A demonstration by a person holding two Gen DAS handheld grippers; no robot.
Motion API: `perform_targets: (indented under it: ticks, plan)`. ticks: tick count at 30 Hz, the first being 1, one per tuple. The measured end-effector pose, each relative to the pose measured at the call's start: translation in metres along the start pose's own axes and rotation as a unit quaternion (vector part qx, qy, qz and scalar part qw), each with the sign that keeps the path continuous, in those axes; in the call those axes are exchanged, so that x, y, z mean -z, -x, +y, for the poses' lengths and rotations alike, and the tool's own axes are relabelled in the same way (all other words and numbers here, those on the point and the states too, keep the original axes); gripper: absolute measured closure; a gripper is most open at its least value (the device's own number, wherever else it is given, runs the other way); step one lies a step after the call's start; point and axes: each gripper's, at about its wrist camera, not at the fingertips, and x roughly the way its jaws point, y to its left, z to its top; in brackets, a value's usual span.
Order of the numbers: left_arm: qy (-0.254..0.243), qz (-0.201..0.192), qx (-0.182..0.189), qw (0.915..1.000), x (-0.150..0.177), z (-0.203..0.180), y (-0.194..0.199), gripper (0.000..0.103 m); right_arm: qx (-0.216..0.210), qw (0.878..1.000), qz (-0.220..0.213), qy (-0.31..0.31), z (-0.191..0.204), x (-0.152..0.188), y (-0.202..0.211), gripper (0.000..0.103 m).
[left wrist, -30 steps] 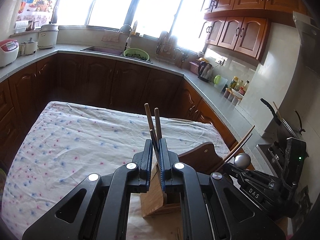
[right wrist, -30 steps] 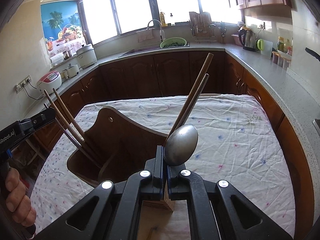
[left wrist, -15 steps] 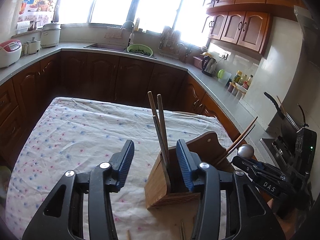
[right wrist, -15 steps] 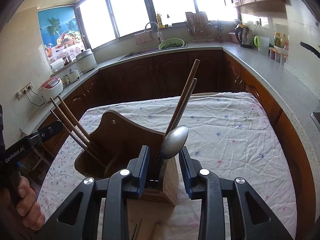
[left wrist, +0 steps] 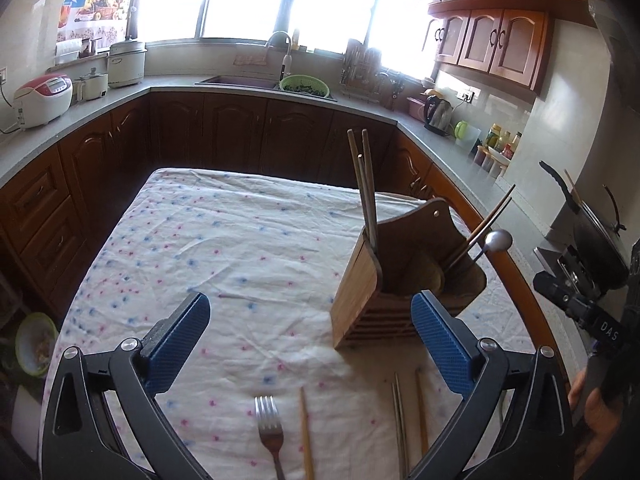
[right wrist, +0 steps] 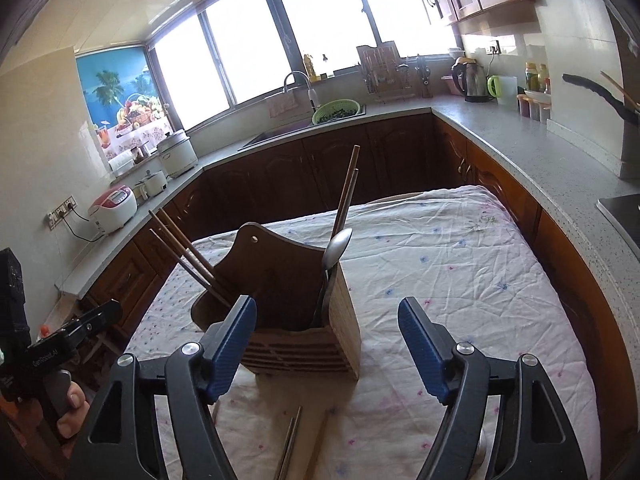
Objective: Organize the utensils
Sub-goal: 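Withdraw both open tools from the holder back over the remaining utensils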
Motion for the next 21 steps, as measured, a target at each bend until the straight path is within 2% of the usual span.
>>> perform_targets:
  ticks: [3,9,21]
  plan:
    - [-0.003,0.020,0.001,0.9998,0.019,0.003,0.007,0.000,-0.007,1.000,-0.007,-0.007,0.003,0.012,0.017,0.027]
    - [-0.012,0.035,0.005,0.9993,0.050,0.007,0.026,0.000,-0.012,1.000,-0.004,-0.014,0.010,0.039,0.040,0.026]
    - [-0.051,0.057,-0.002,0.9970,0.077,0.005,0.026,0.000,-0.009,1.000,0.019,-0.018,0.015,0.077,0.051,0.027]
